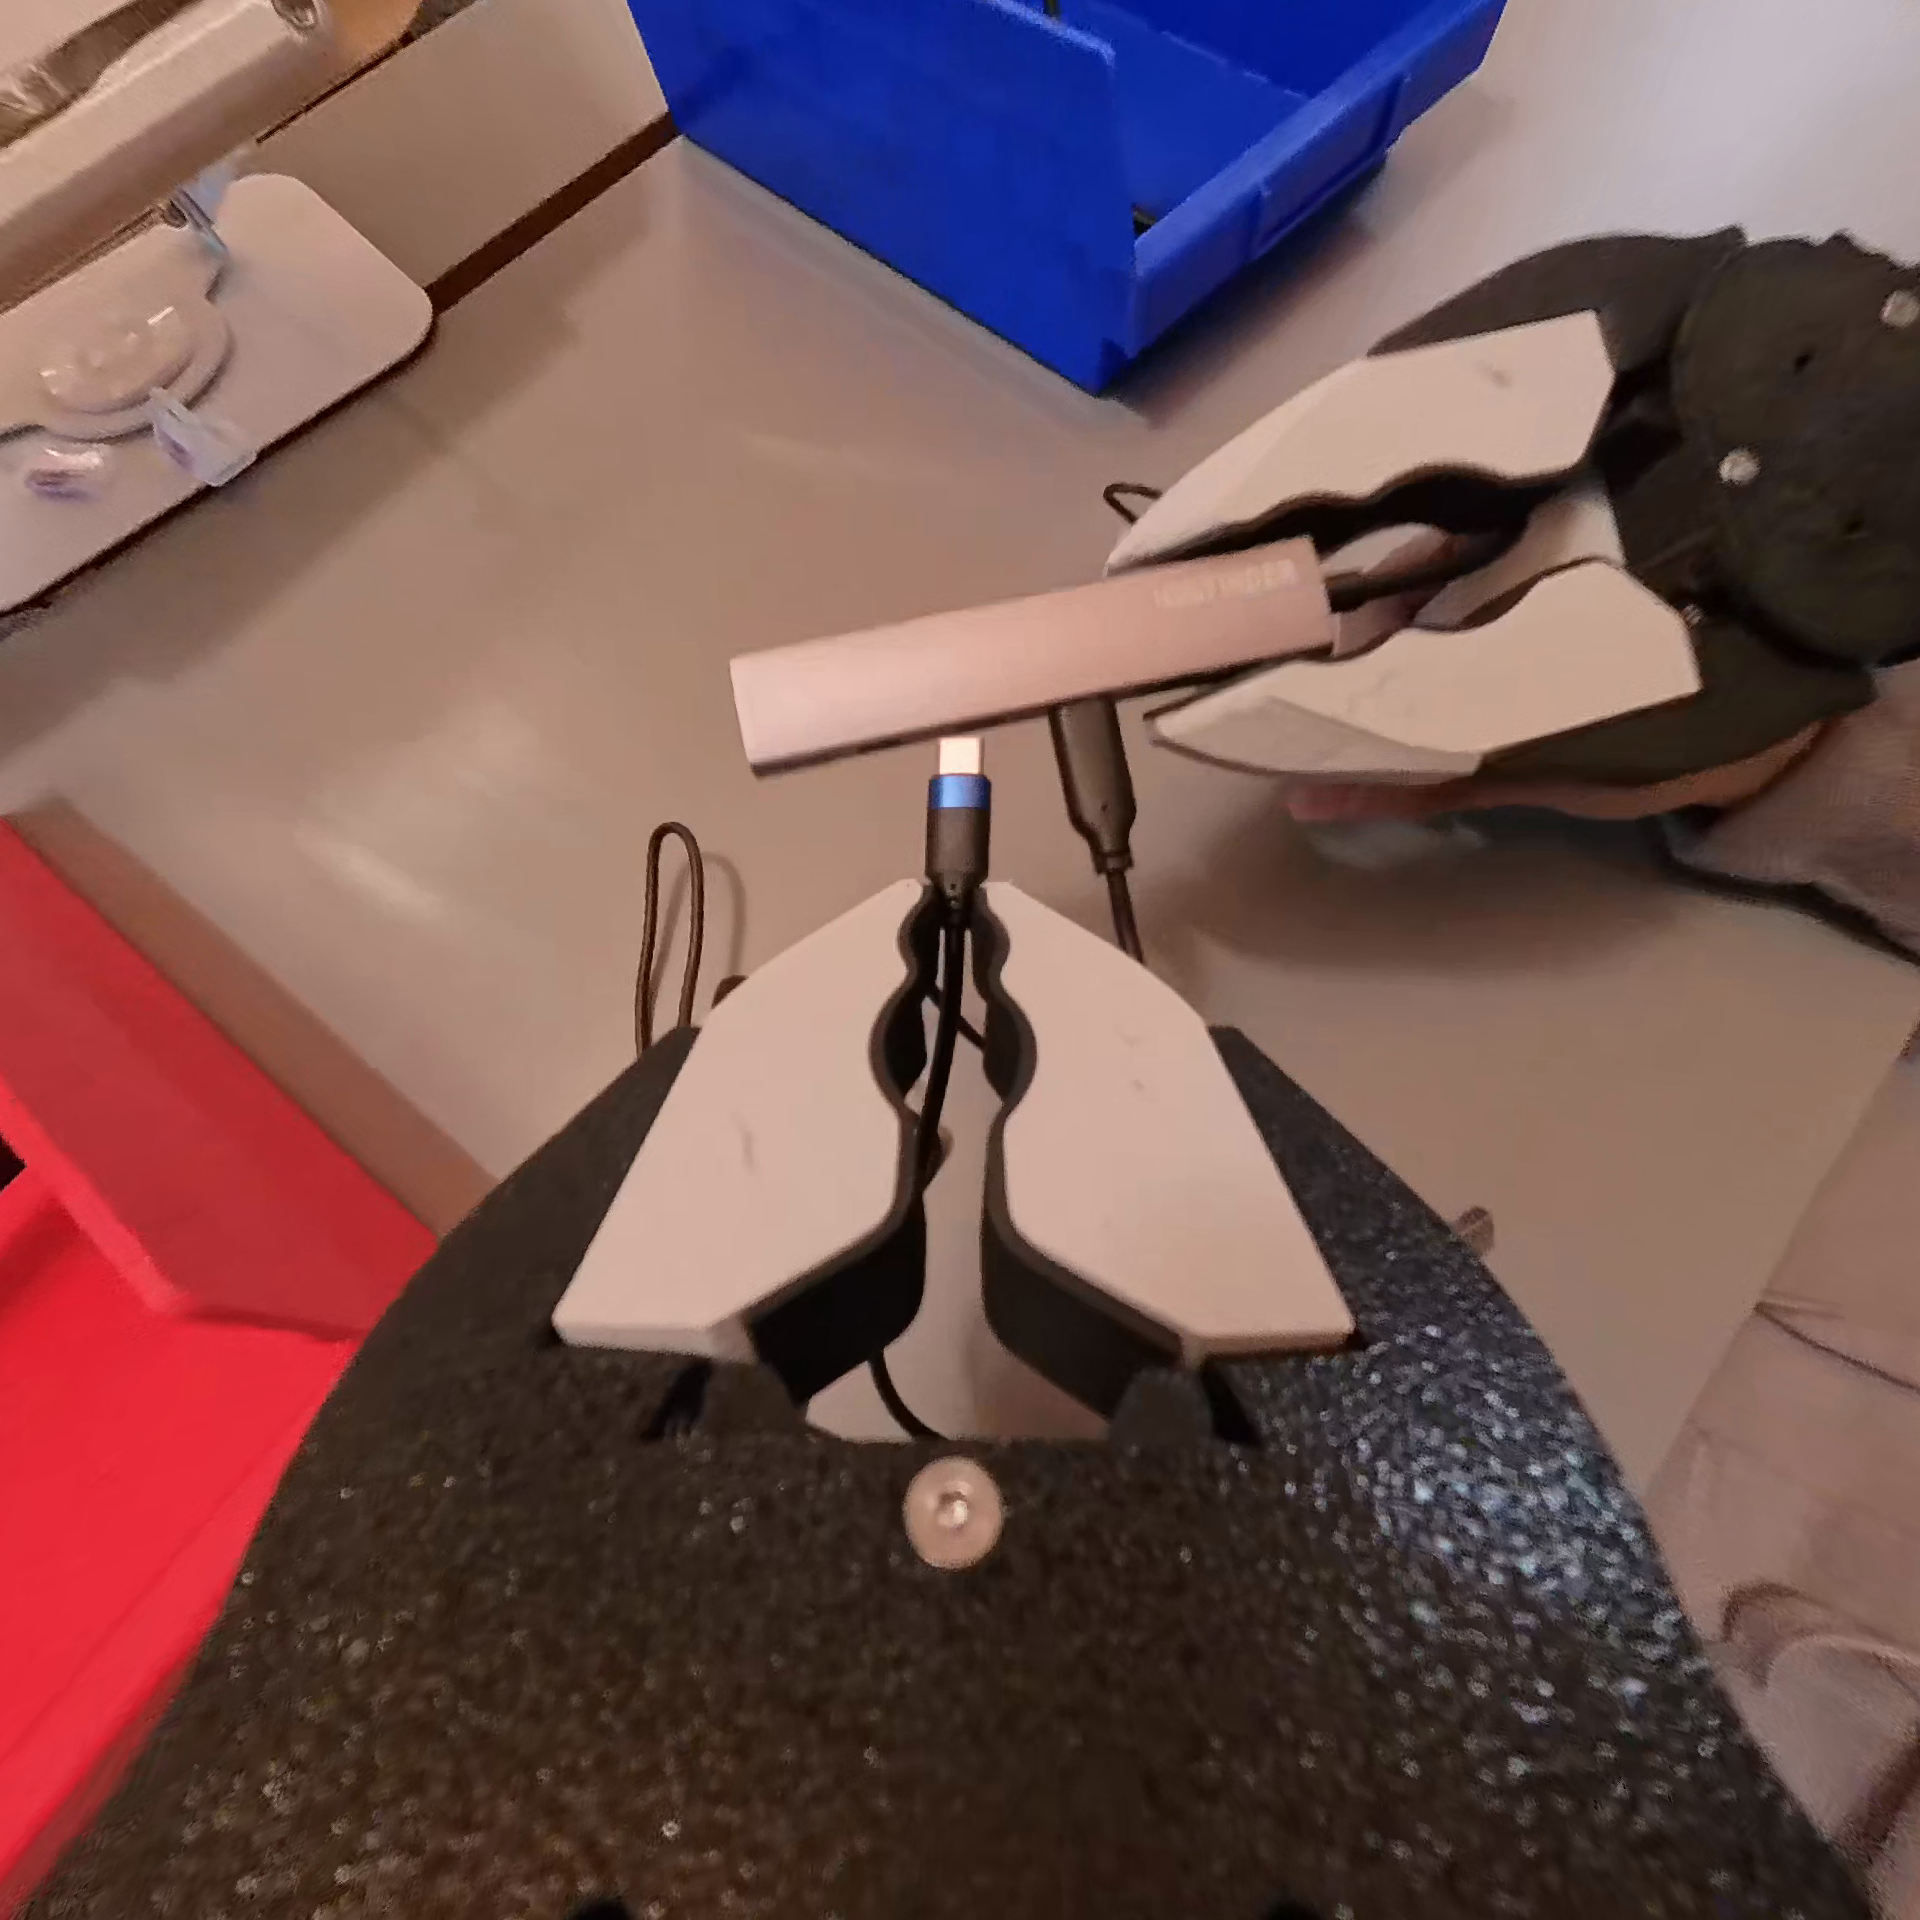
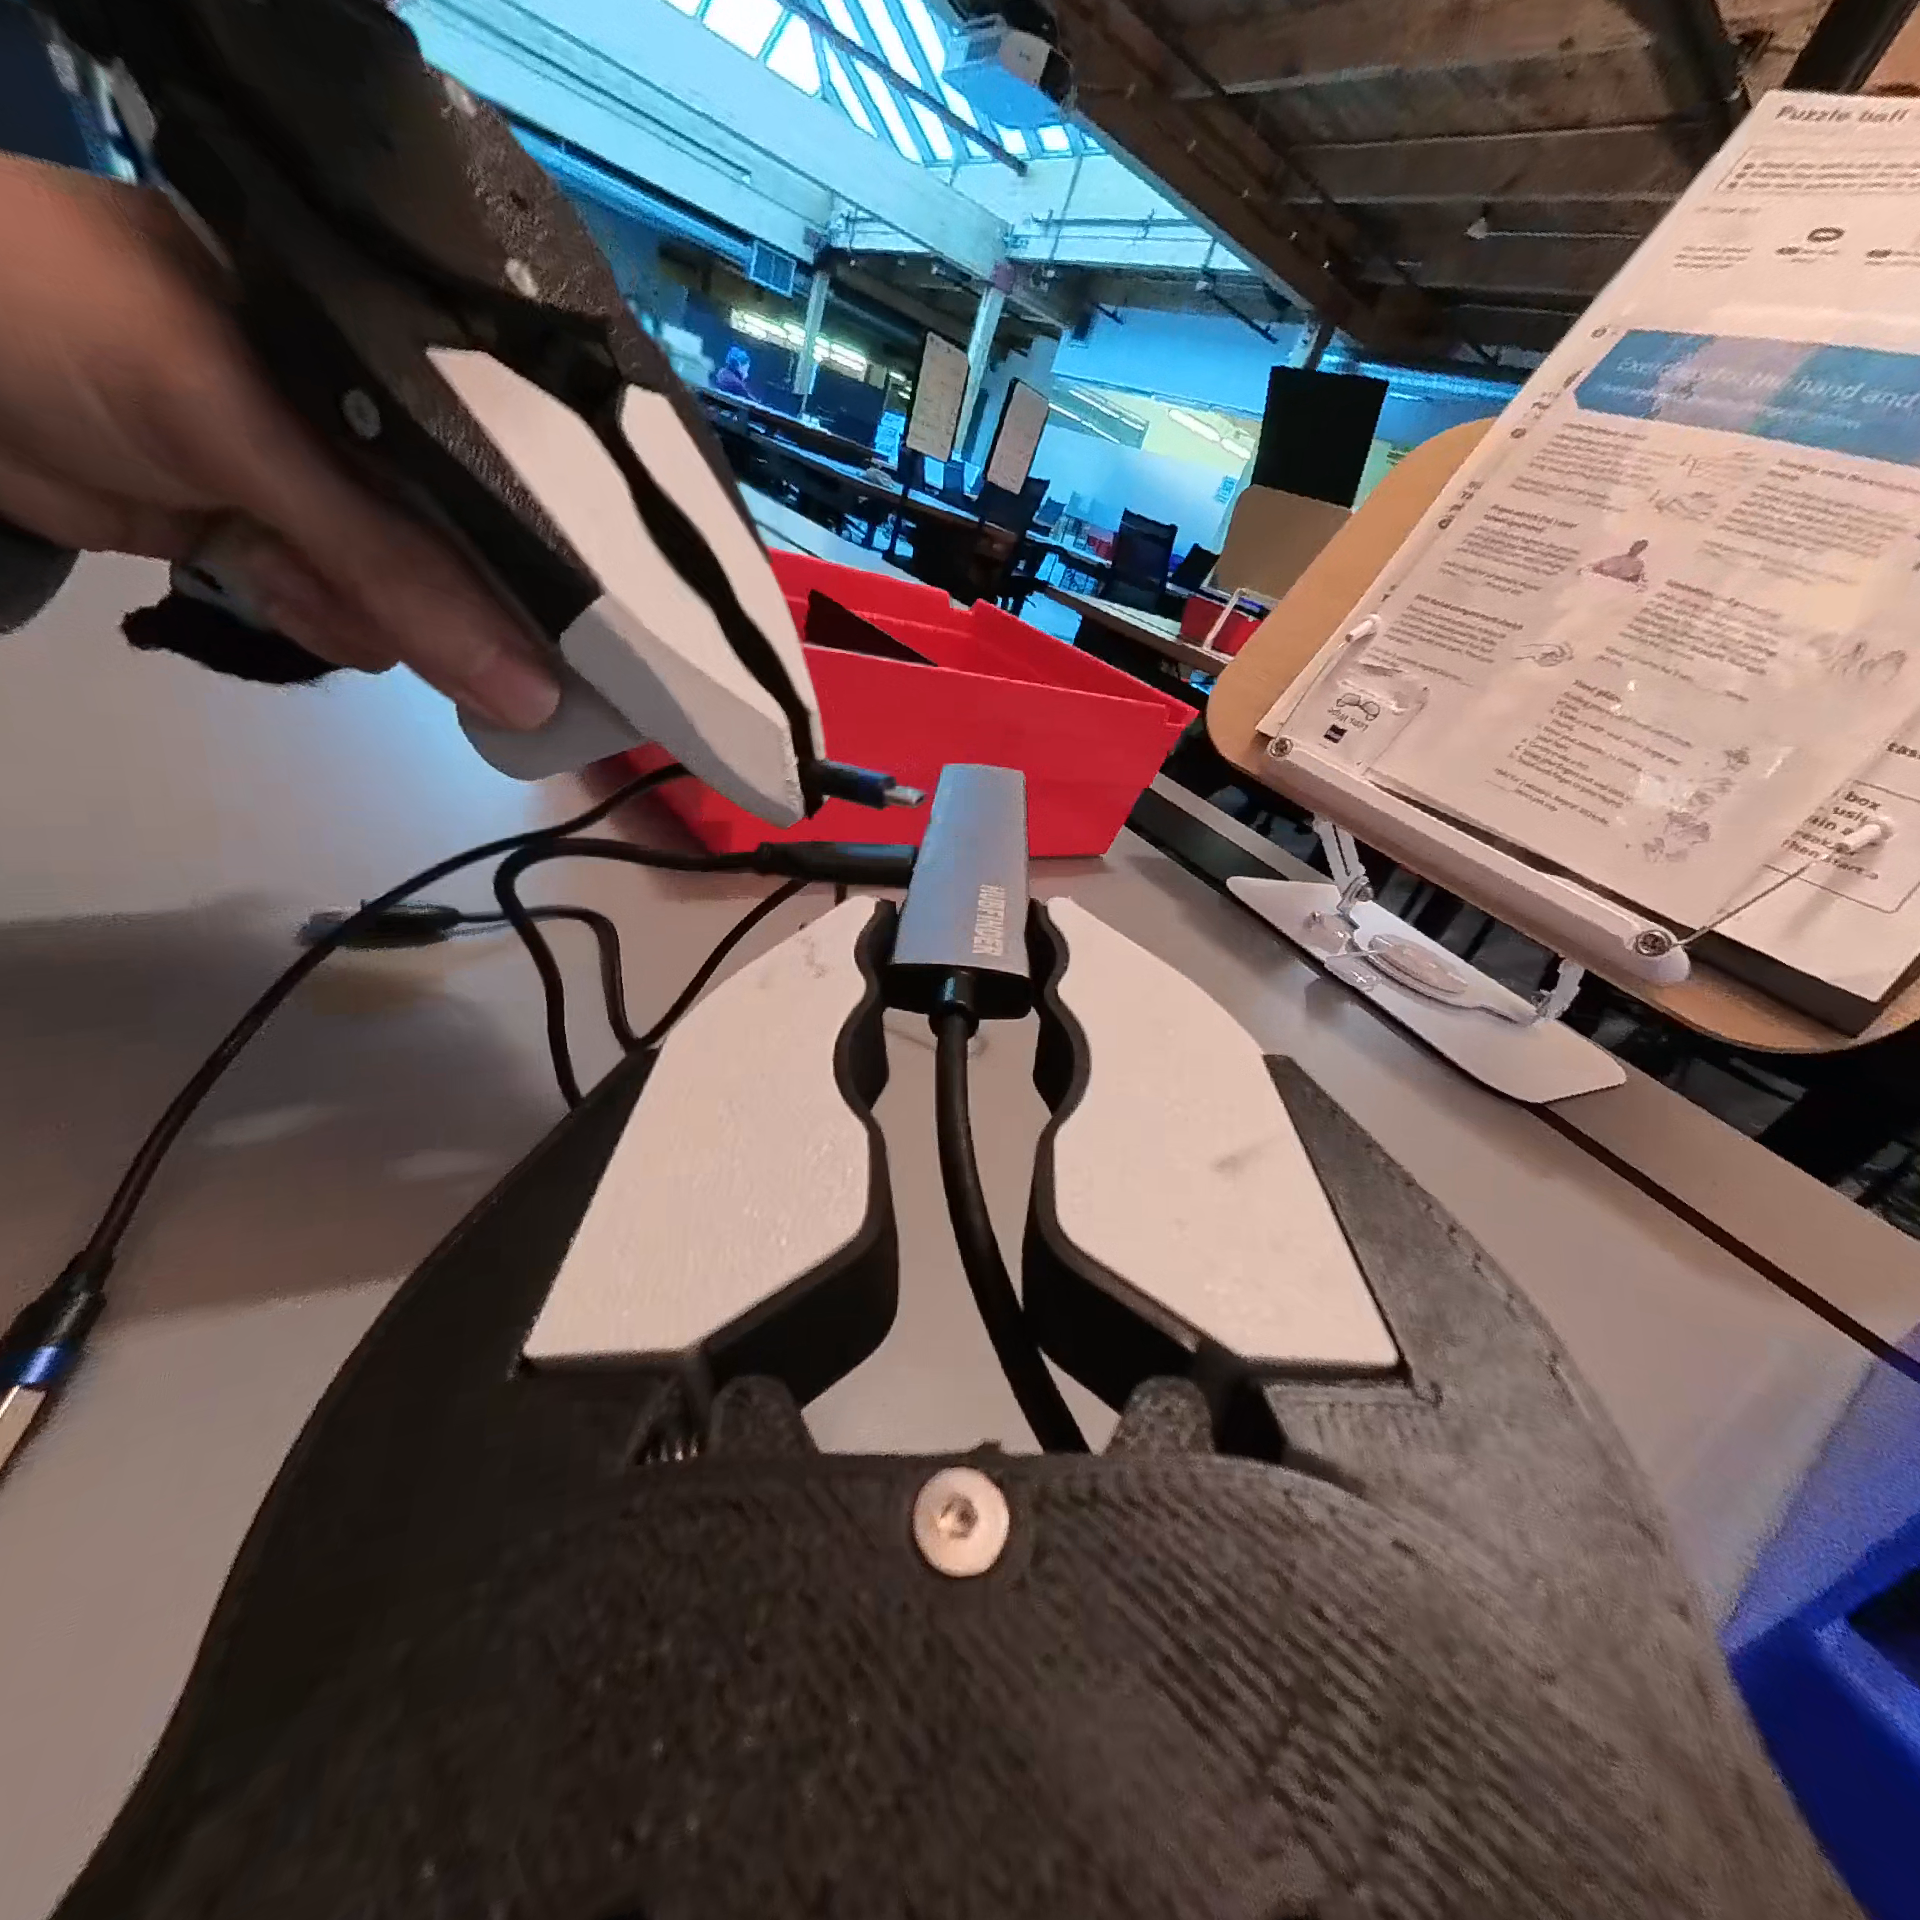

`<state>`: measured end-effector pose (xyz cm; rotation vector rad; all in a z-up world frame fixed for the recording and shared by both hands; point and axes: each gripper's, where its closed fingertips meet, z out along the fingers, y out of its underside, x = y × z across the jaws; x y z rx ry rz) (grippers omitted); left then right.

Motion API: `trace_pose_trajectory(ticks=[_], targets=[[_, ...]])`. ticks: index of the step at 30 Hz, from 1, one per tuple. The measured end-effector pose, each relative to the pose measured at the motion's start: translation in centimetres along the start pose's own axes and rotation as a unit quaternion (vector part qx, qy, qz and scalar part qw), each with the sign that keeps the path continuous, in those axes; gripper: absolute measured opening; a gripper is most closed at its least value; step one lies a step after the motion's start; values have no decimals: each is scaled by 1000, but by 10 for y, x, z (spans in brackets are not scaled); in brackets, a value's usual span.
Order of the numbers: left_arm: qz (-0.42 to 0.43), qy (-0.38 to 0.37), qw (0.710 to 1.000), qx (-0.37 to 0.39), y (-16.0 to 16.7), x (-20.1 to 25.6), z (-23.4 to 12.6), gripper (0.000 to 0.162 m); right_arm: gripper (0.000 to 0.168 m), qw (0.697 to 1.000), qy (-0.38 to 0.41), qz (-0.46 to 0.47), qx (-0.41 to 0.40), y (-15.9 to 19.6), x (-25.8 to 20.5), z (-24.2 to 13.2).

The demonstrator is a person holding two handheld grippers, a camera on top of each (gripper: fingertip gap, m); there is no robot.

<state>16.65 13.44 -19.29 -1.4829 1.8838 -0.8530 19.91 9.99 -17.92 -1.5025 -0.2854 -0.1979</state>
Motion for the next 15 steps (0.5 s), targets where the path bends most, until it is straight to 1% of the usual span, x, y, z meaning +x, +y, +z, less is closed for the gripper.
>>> trace_pose_trajectory(ticks=[3,6,11,15], targets=[[1,1,1000,-1,1,1,4,5,25,1000,3,13,9,-2,3,-2],[2,-8,1000,14,-3,1,5,5,24,1000,4,9,6,-1,3,-1],[3,-2,1000,8,-1,6,9,5,24,1000,4,10,7,-1,3,-2],[3,-14,1000,15,-3,6,10,5,25,1000,7,15,9,-2,4,-2]])
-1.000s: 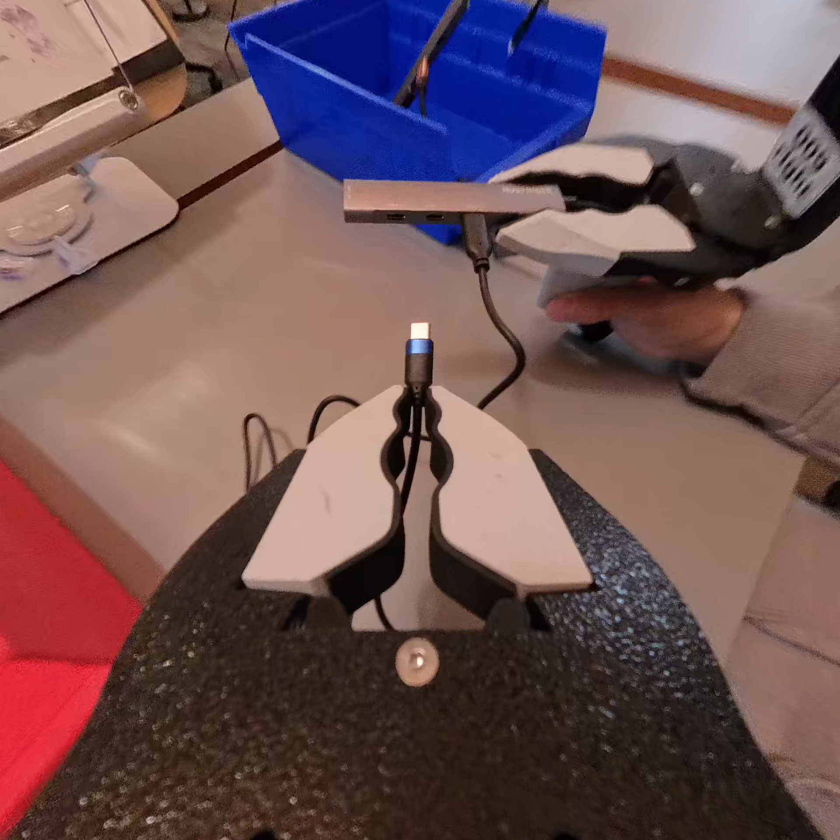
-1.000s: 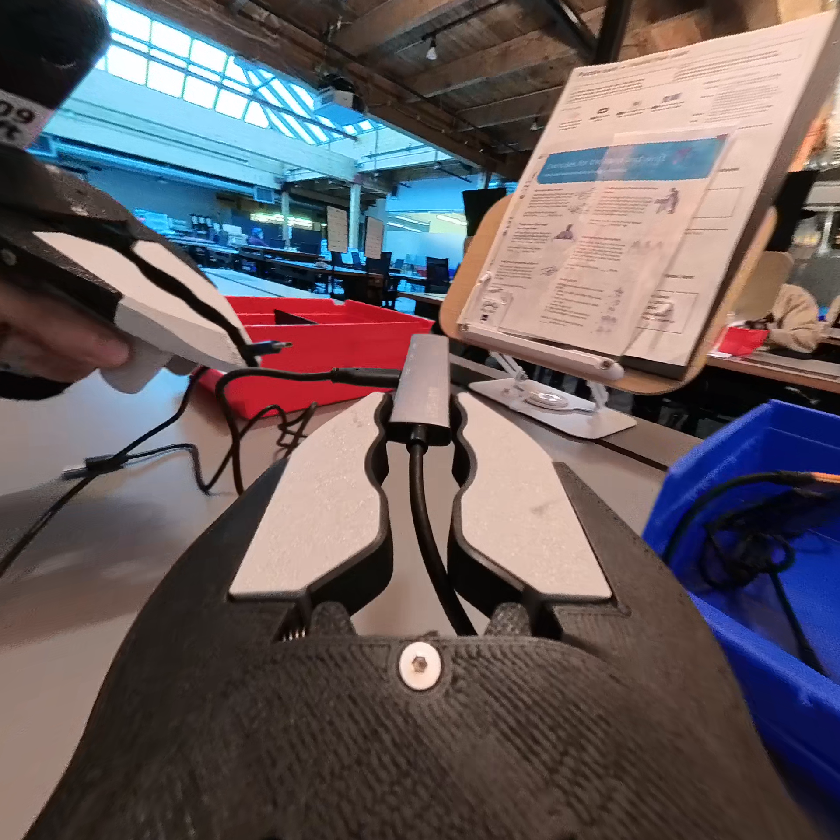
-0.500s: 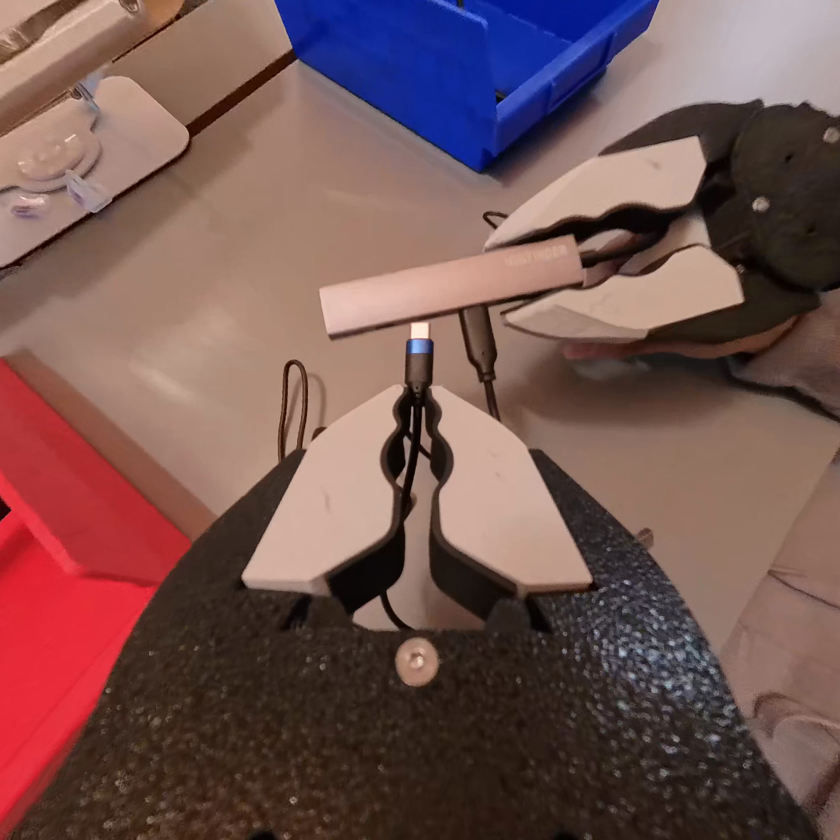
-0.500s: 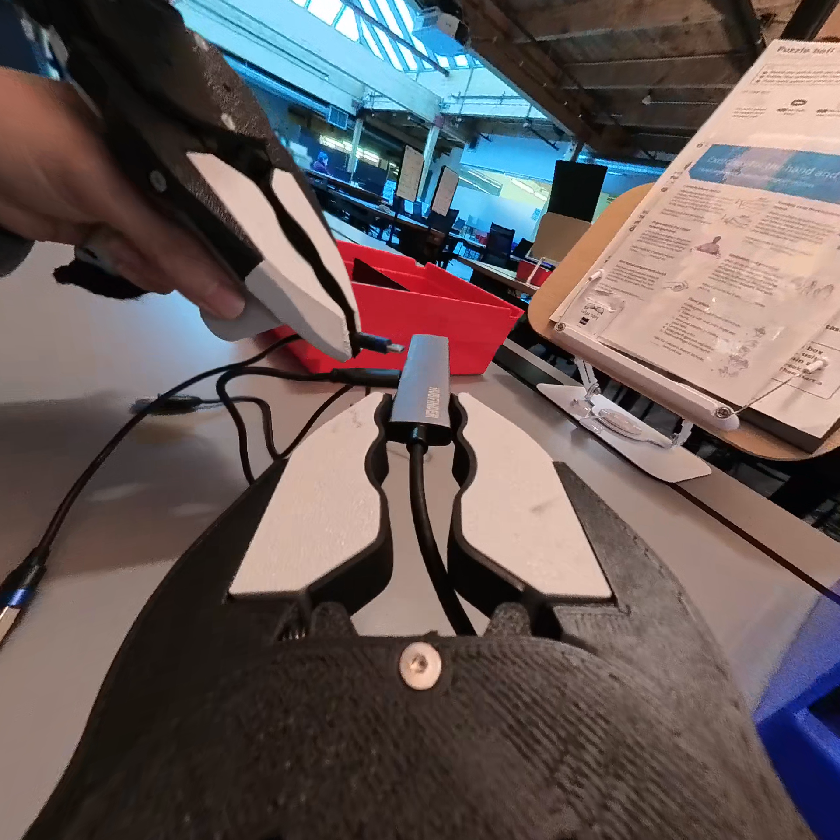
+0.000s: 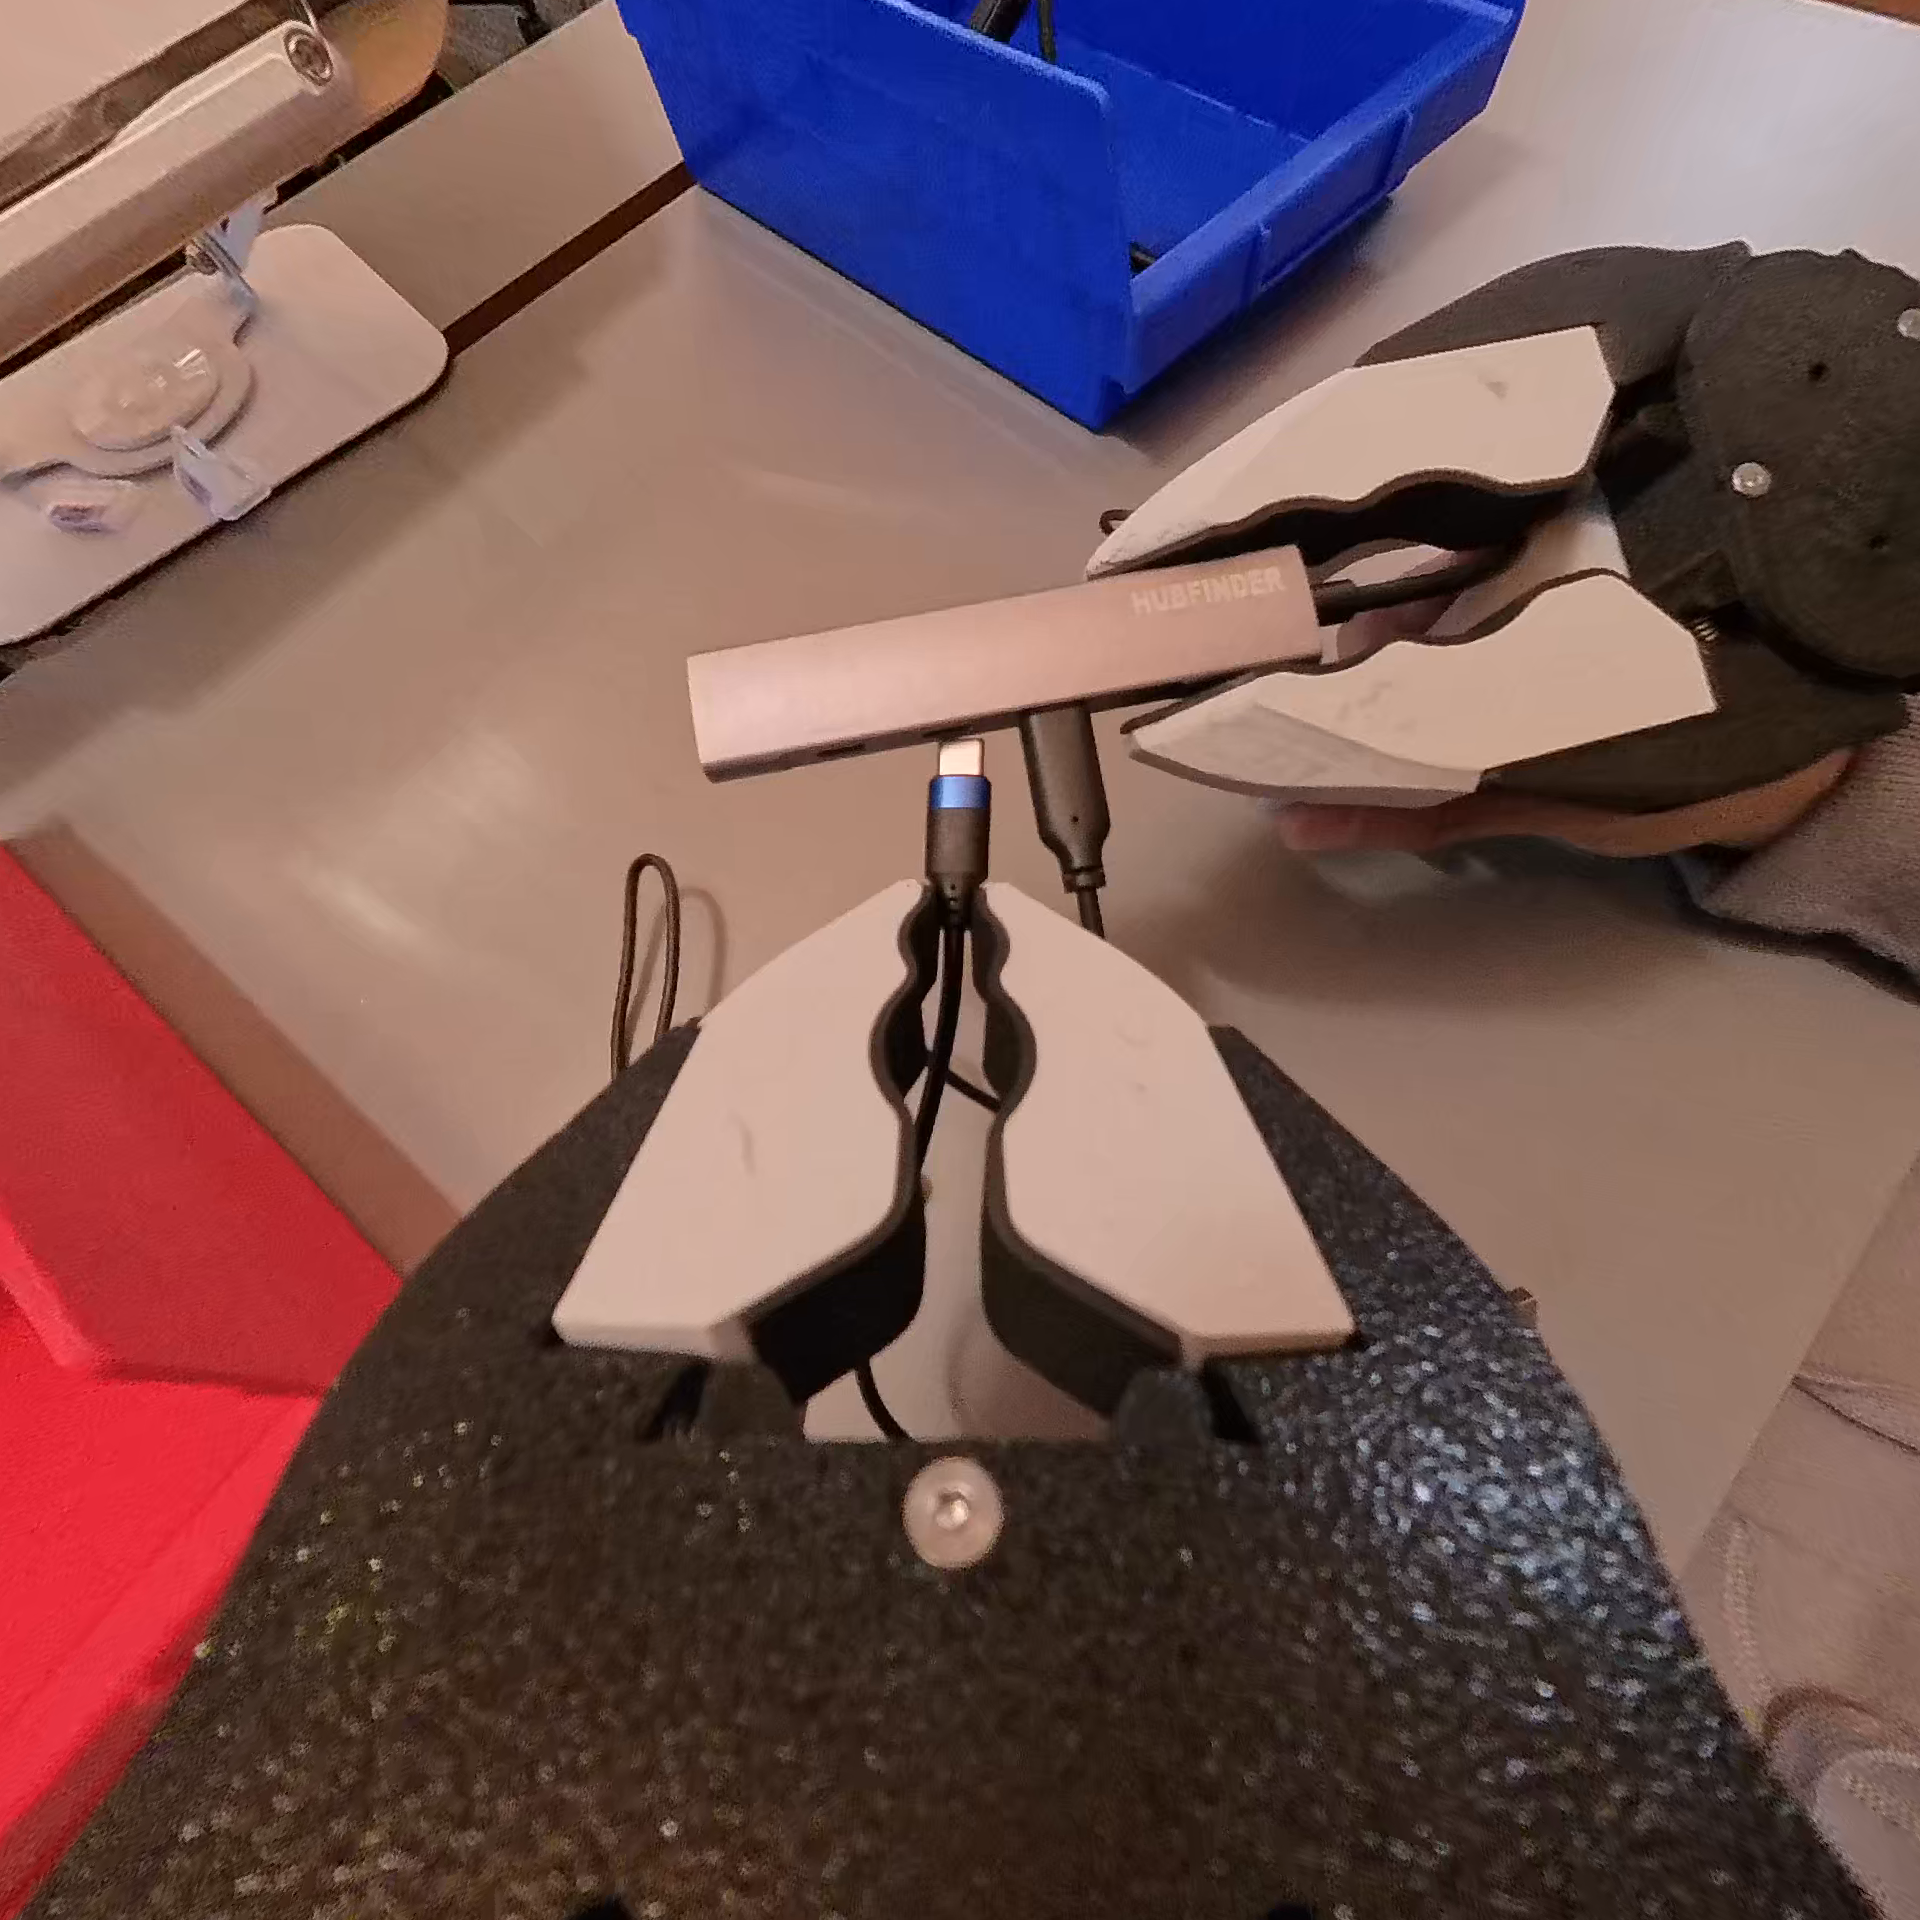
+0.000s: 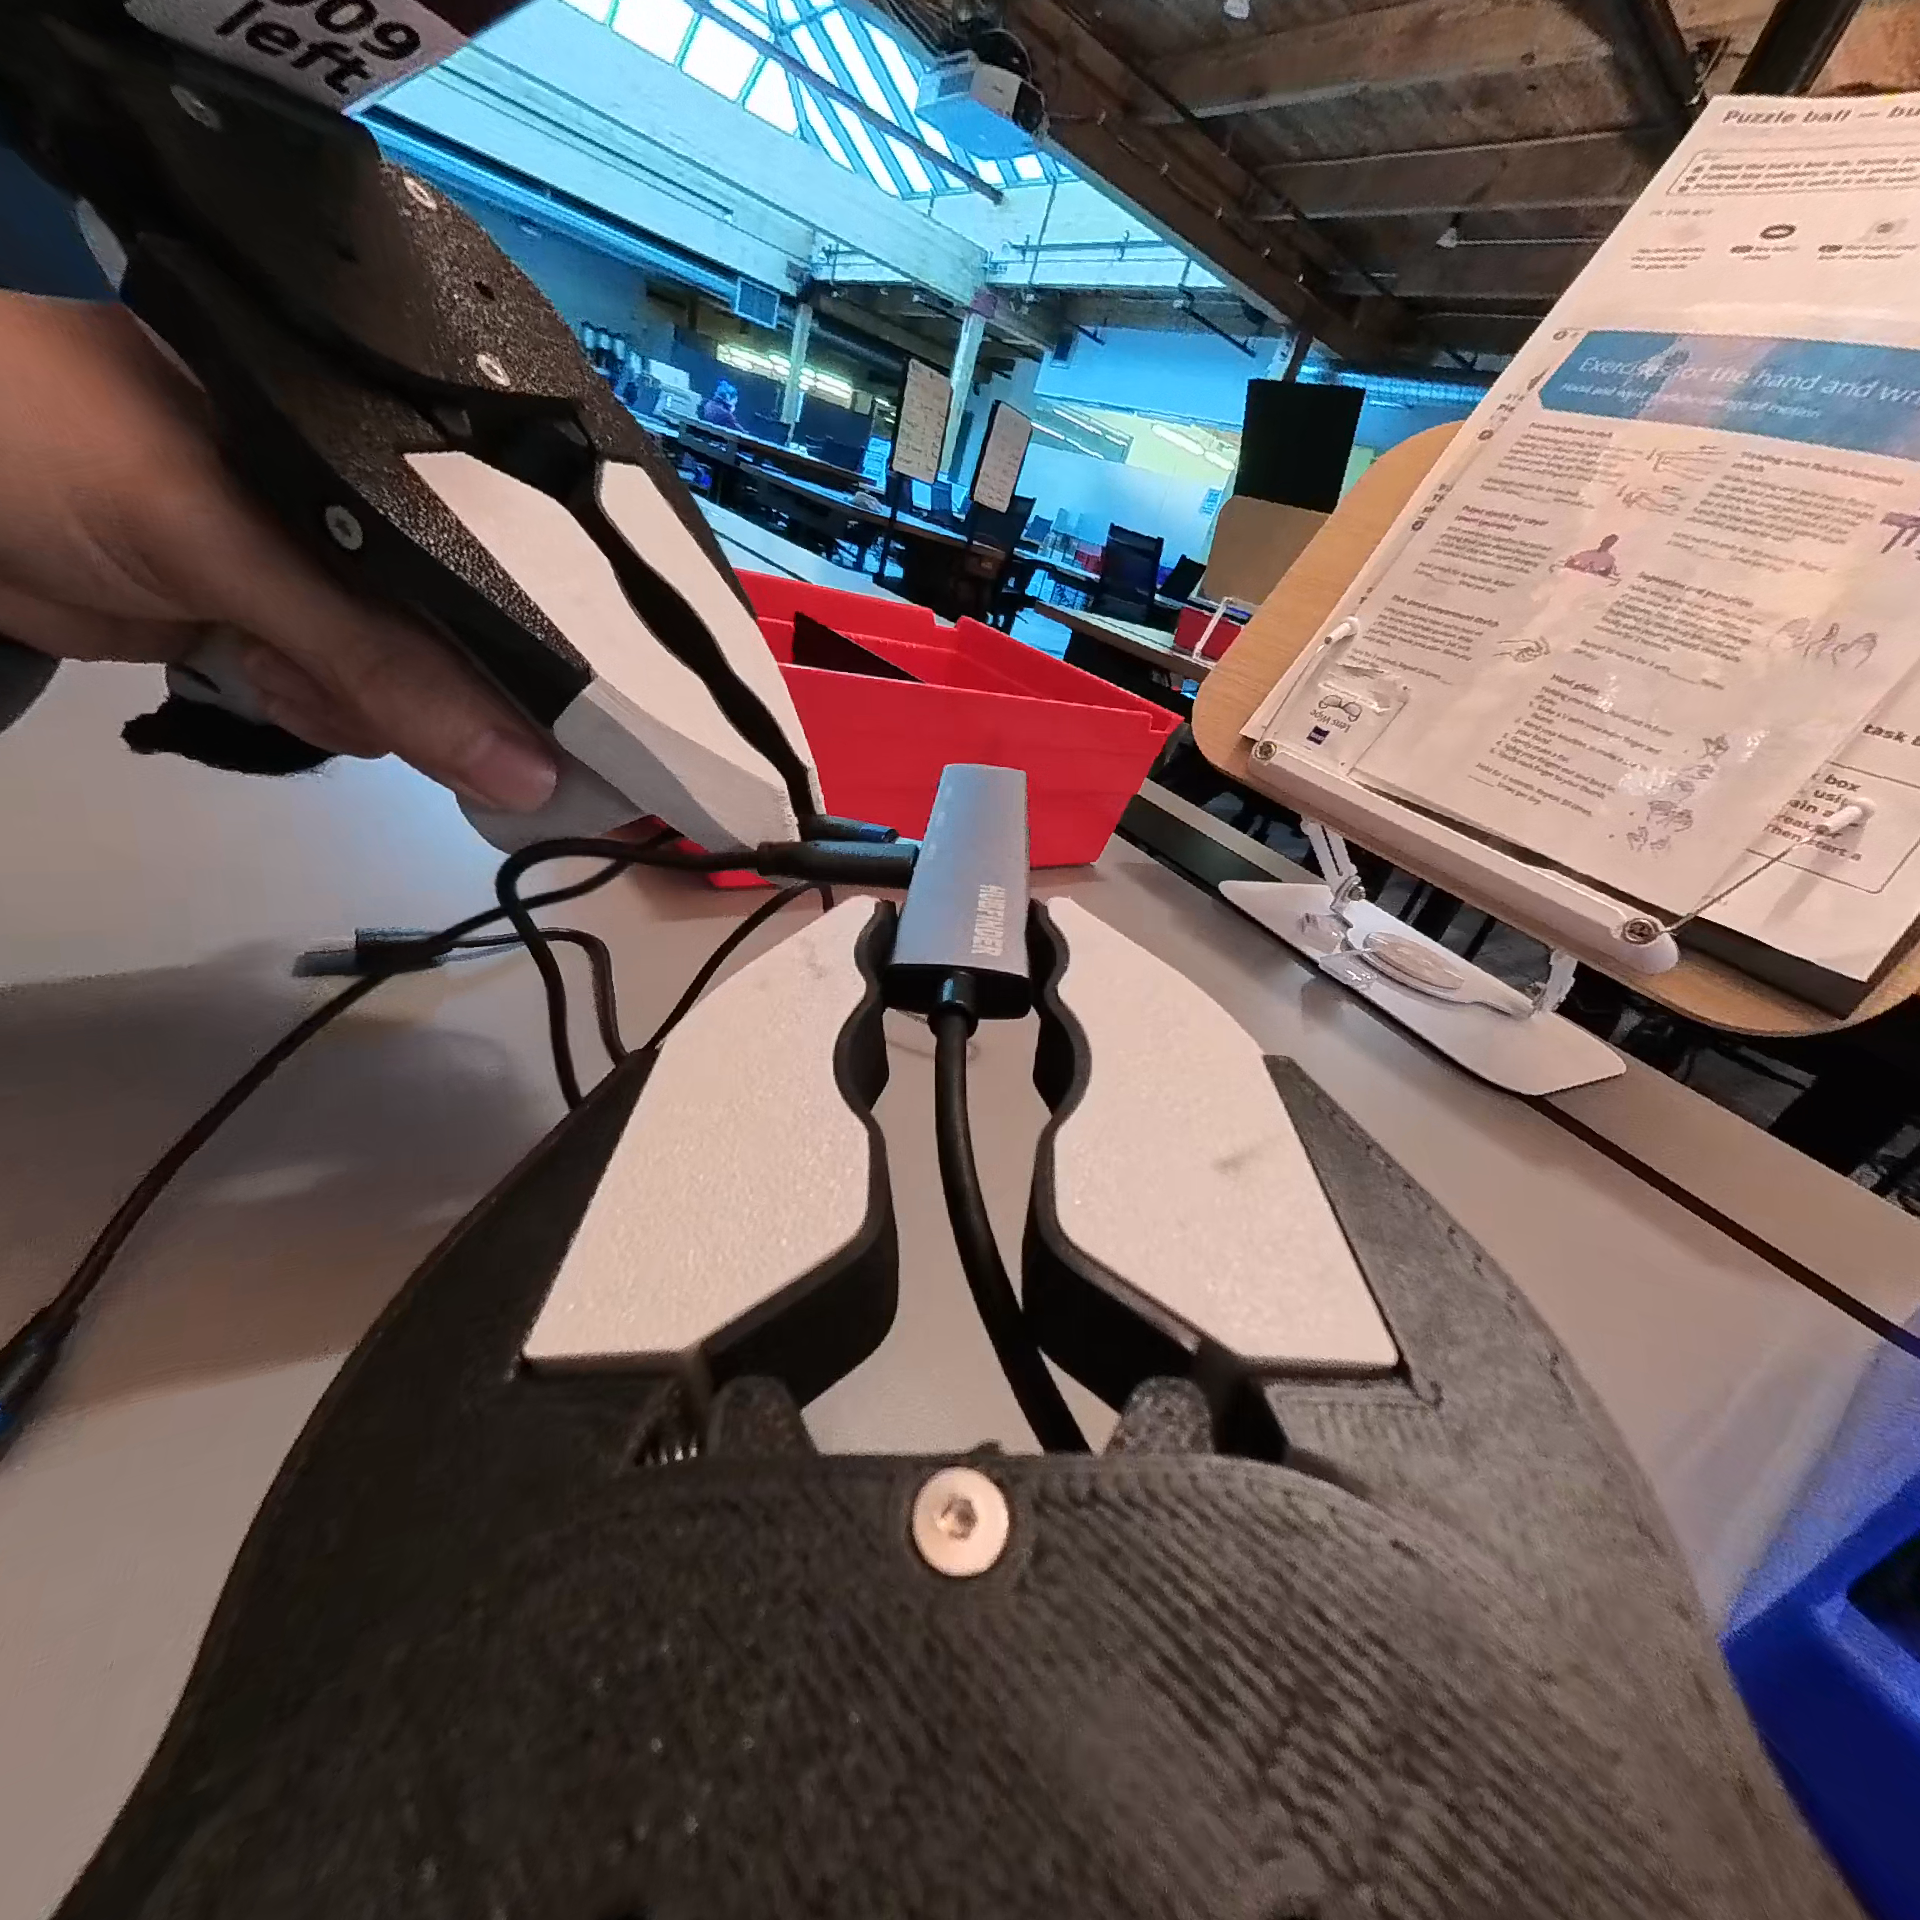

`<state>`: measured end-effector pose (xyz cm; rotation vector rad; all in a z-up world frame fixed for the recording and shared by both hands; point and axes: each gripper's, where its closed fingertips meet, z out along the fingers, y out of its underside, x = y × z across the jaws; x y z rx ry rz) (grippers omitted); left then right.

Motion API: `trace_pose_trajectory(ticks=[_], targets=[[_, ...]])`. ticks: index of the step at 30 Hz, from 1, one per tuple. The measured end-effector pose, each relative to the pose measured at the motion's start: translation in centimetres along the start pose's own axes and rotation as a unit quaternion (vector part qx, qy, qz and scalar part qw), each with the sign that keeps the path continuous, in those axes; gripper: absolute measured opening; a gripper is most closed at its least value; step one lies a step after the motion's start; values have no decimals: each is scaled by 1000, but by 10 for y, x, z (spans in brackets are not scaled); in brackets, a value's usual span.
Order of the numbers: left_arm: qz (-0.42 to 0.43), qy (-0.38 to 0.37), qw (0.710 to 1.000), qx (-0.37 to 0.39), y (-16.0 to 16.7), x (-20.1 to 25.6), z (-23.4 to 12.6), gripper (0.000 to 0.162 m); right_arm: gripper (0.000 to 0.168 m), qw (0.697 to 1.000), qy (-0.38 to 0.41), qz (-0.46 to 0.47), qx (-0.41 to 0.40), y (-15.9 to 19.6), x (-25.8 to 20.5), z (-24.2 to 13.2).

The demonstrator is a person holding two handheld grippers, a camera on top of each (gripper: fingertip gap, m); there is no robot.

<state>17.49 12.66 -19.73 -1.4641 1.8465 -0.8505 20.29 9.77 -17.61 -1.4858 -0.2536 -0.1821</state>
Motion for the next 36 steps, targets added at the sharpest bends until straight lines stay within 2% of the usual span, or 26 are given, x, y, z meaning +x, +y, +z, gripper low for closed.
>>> trace_pose_trajectory(ticks=[12,21,26,30,36], targets=[[-3,-19,1000,2,-1,-3,0,5,25,1000,0,-9,-10,2,-2,2],[10,-44,998,54,-8,-6,5,5,26,999,-9,32,-19,4,3,0],[34,-67,995,62,-11,-7,5,5,26,999,6,12,-29,6,2,2],[22,-60,993,95,-17,-5,3,5,26,999,-2,31,-21,5,4,1],[26,-54,993,100,-16,-7,1,5,27,999,-12,21,-35,8,-1,2]])
